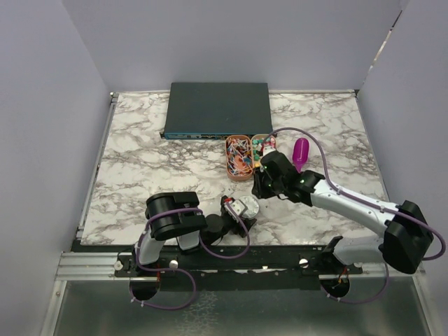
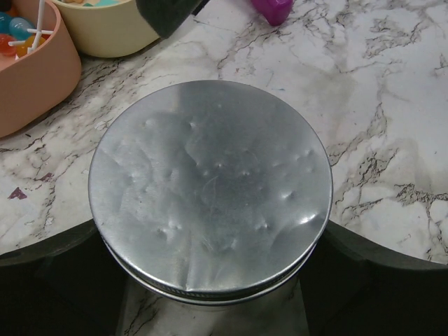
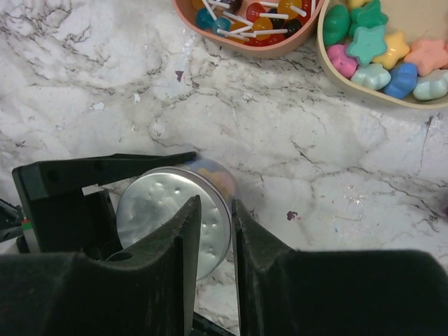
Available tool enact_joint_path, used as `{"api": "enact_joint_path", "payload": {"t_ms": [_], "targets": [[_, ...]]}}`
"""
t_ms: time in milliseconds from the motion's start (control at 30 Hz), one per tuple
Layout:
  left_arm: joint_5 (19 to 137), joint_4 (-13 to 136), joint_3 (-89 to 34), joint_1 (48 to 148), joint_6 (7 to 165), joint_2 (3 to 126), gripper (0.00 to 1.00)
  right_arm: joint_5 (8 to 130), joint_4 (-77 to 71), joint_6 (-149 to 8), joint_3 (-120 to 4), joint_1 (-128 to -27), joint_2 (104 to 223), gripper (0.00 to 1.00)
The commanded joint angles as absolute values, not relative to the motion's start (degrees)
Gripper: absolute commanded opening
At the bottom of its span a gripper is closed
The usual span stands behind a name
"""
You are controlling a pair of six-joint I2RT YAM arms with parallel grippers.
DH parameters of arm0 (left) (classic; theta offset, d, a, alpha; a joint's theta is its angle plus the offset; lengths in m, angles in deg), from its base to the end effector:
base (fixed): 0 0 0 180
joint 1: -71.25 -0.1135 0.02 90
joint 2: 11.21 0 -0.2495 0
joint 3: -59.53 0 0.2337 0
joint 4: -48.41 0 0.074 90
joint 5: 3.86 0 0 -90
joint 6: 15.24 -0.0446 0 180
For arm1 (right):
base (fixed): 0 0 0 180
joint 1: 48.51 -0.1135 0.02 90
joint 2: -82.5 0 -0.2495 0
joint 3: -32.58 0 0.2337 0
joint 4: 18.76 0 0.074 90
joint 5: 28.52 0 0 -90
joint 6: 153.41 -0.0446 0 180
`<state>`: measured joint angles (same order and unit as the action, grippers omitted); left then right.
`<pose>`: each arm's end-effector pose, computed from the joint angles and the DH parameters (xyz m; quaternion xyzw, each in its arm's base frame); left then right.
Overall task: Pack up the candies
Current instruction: Screw the bottle lid onto the packing bottle.
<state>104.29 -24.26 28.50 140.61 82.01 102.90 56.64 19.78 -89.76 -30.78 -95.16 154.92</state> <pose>0.1063 -0.2427 0.0882 0.3049 0.7021 -0.2967 0.5711 0.1780 0.1831 0.2271 -0.1491 0.9196 0.1833 0.3139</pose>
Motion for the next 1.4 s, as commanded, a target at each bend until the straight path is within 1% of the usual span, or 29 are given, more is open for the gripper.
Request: {"api": "enact_joint_path", "payload": {"t_ms": [0, 333, 600, 733, 867, 1067, 1367], "targets": [[102.55, -21.09, 30.16, 139.98, 85.02, 105.38, 0.44, 60.42, 16.29, -86.48, -32.2, -94.28, 158.54, 0.28], [102.15, -20.91, 30.16, 139.98, 85.12, 105.29, 0.44, 66.55, 12.49, -85.9, -29.33, -93.1, 161.23, 0.27], [101.86, -20.73, 30.24, 139.94, 85.27, 104.86, 0.44, 66.27, 11.73, -86.52, -26.5, -92.98, 161.72, 0.27], [102.22, -20.74, 30.33, 139.97, 85.51, 104.85, 0.44, 68.36, 12.19, -87.53, -24.51, -92.94, 161.03, 0.21], [102.57, -20.65, 30.24, 139.98, 85.6, 104.78, 0.45, 67.96, 13.68, -89.92, -21.32, -92.98, 158.92, 0.2], [102.91, -20.52, 30.33, 139.9, 85.61, 104.67, 0.45, 70.44, 14.11, -93.7, -15.55, -92.98, 152.73, 0.2], [103.77, -18.27, 29.46, 139.8, 85.41, 104.66, 0.45, 77.23, 11.66, -99.91, -7.57, -94.38, 143.71, 0.19]]}}
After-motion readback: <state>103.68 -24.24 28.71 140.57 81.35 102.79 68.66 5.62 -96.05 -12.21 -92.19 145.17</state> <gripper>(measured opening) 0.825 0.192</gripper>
